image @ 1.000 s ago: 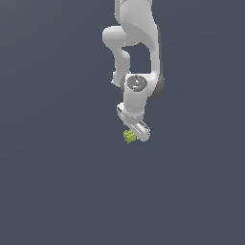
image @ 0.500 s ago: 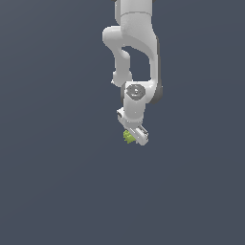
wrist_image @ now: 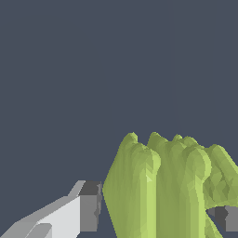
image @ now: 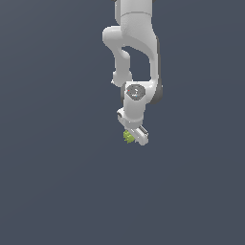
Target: Pick up the object and move it to a goal position.
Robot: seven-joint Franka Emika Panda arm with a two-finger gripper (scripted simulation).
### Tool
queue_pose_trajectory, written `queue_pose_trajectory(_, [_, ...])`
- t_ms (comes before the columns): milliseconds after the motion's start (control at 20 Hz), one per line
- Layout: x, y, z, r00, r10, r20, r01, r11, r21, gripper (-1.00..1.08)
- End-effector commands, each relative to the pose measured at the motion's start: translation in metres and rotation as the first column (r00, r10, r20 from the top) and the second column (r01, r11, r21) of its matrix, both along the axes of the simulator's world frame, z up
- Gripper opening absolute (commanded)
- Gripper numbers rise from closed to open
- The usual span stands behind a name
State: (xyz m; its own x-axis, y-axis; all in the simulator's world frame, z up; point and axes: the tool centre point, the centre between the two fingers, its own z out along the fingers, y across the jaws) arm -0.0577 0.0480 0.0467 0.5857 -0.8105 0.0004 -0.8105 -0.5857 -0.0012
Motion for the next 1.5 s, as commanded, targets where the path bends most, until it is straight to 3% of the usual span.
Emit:
queue_pose_trajectory(0, [0.000, 0.000, 0.000, 1.000, 0.000, 0.000, 0.000, 1.000, 0.000, -1.00])
queue_pose_trajectory(650, [0.001, -0.009, 0.047, 1.000, 0.000, 0.000, 0.000, 1.000, 0.000, -1.00])
queue_pose_trajectory(1450, [0.009, -0.042, 0.209, 1.000, -0.002, -0.001, 0.002, 1.000, 0.000, -1.00])
